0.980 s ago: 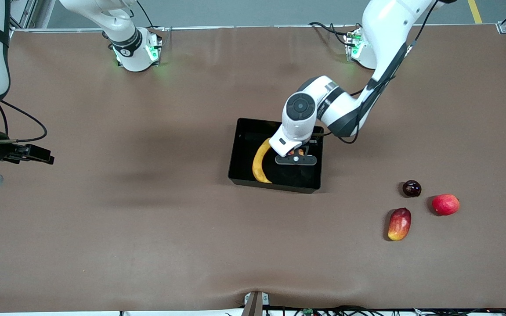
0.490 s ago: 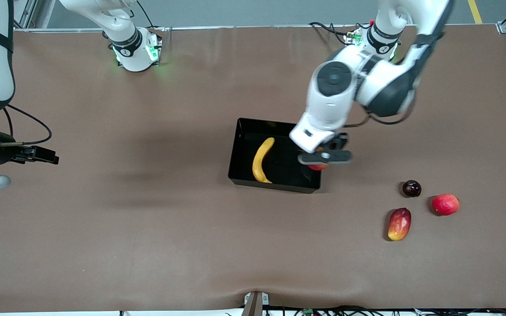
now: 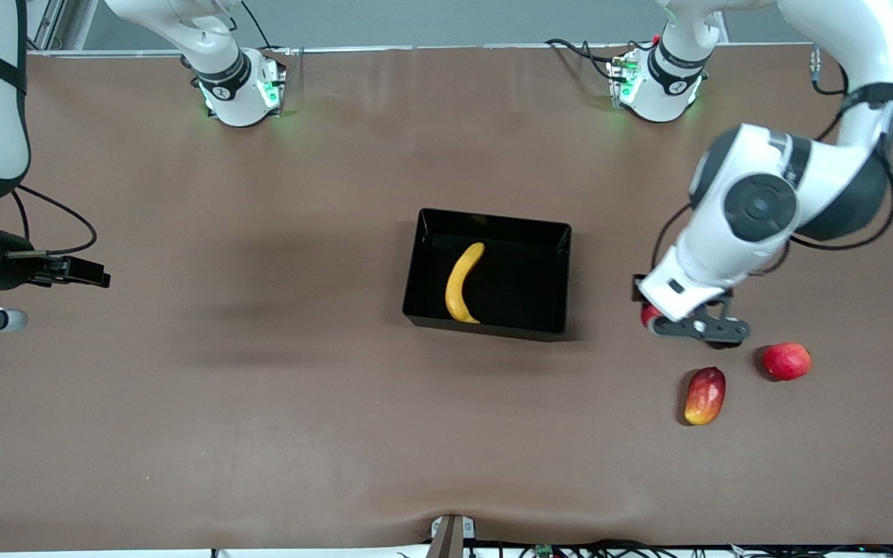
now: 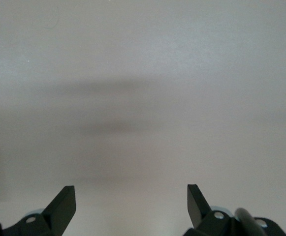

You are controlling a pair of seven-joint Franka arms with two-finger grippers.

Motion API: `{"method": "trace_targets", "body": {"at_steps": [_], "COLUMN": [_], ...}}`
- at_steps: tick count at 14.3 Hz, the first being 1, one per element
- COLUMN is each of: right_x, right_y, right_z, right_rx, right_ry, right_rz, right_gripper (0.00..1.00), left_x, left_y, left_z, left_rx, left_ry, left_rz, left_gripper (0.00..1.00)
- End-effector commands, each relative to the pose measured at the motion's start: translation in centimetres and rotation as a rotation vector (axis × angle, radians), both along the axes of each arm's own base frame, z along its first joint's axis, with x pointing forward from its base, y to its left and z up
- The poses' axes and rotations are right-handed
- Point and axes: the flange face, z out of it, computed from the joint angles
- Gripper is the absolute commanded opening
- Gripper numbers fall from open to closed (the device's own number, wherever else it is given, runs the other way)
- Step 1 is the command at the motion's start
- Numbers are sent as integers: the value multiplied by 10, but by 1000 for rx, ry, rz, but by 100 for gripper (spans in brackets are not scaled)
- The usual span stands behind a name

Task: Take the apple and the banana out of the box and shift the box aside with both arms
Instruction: 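Carry the apple beside the mango and release it with the left gripper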

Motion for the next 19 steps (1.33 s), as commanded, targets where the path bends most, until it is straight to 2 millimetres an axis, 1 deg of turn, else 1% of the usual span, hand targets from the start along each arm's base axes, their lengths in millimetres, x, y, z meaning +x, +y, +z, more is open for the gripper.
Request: {"method": "trace_targets", "body": {"at_steps": [1,4,5,8,9,11,14,17,18,19], "right_x": [0,0,0,1,1,1,1,0,0,-1], "right_y": [12,20,29,54,58,65,69,81,91,101], "right_z": [2,2,3,5,5,5,5,5,5,5], "right_rx": [65,90,90,84,87,126,143,139,134,131], "right_ry": [17,18,17,21,20,22,22,27,30,31], "right_rz": [-12,-8,-2,-27,-30,-35,-33,-44,-56,-63], "right_gripper": [100,100,100,100,100,100,100,100,100,100], "left_x": [23,48,55,73,80,91,107,109,108,108], "left_y": [46,96,108,132,145,160,200,204,213,215], "left_z": [-14,-37,-43,-64,-74,-90,-113,-131,-137,-143], "left_rx": [-15,-41,-25,36,43,26,38,33,41,44], "left_ry": [-22,-30,-31,-29,-38,-69,-97,-102,-92,-88], "left_rz": [-53,-112,-137,-189,-198,-242,-315,-345,-335,-332], "left_gripper": [0,0,0,0,0,0,0,0,0,0]}}
